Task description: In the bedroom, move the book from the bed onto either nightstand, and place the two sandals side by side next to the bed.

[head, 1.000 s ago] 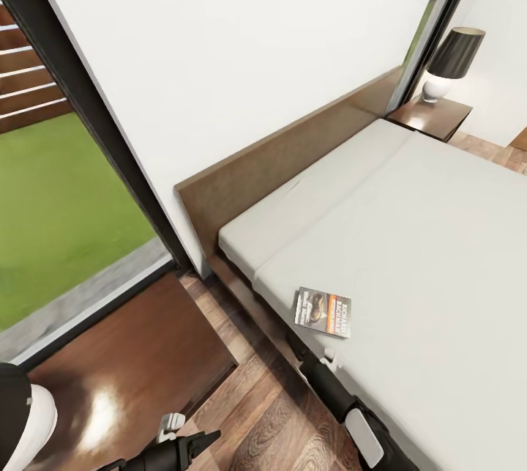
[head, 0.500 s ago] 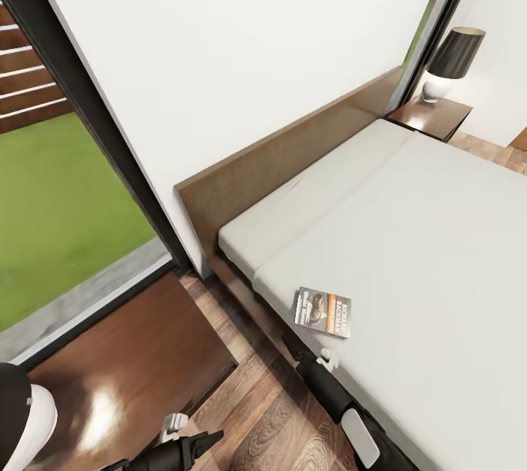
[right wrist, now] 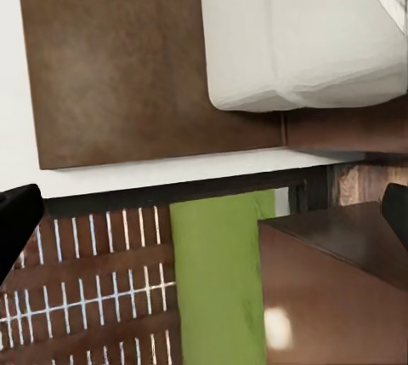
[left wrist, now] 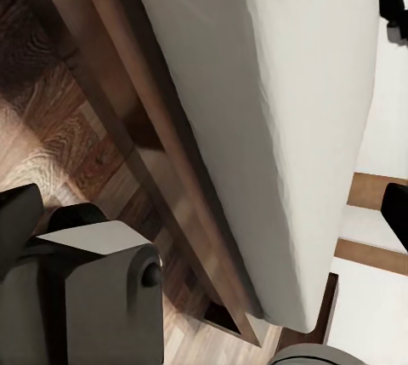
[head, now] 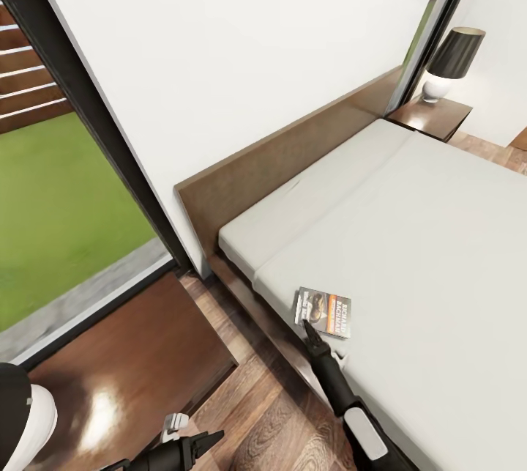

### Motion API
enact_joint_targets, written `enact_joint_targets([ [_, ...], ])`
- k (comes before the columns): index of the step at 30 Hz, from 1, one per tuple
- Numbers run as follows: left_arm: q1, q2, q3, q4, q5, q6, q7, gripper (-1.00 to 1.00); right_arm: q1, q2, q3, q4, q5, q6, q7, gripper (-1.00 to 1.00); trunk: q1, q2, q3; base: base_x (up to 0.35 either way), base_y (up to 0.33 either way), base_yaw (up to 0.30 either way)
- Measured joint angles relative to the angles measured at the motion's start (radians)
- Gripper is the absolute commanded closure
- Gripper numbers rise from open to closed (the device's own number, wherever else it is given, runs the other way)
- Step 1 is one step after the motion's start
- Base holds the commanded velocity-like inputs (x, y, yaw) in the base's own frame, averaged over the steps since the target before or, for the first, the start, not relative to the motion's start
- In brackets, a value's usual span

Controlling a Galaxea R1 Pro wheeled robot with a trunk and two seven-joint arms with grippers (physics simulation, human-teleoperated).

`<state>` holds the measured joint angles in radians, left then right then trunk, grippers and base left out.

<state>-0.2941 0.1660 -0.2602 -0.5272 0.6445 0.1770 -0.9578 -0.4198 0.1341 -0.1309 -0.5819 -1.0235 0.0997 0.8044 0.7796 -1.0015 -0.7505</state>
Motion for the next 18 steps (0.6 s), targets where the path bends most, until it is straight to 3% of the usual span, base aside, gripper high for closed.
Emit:
enact_joint_targets([
  [4,0.0,0.0,0.0,0.0,0.0,0.0,0.0,-1.0,0.0,0.0,0.0,0.002,-0.026,0.0,0.0,-1.0,0.0,0.0,0.0,0.0,0.0,0.0],
  [18,0.0,0.0,0.0,0.0,0.0,0.0,0.0,-1.0,0.0,-0.001,-0.001,0.008,-0.041,0.0,0.001,-1.0,0.0,0.0,0.0,0.0,0.0,0.0],
])
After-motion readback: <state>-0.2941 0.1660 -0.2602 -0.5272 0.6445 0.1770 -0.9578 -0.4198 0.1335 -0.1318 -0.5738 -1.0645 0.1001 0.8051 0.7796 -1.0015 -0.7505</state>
